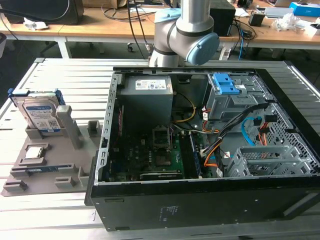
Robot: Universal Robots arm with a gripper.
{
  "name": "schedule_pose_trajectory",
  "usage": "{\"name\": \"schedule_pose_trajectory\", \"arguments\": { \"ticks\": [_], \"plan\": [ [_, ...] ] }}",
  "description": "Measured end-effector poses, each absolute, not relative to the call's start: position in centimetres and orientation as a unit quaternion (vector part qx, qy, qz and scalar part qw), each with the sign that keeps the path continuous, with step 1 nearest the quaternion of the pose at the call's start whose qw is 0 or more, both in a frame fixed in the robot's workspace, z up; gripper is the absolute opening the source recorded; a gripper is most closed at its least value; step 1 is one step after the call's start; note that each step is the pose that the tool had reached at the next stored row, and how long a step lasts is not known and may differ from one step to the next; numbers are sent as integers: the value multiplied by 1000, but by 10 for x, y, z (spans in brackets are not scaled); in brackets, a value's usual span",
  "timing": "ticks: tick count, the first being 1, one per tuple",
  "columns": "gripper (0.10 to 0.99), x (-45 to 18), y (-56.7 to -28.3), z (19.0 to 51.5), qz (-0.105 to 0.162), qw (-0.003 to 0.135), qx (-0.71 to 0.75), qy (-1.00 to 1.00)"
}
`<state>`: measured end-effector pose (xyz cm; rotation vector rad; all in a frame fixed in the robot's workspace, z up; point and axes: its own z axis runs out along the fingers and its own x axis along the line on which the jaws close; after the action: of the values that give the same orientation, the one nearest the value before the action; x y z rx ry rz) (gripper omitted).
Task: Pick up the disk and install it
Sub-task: 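Reach for the disk, then pick up the disk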
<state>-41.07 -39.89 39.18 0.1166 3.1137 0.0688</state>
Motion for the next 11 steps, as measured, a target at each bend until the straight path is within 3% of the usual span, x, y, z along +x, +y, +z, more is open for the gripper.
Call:
{"name": "schedule_pose_trajectory", "arguments": {
  "ticks": [11],
  "plan": [
    [106,-411,-399,392,23,11,-9,1000]
  ]
}}
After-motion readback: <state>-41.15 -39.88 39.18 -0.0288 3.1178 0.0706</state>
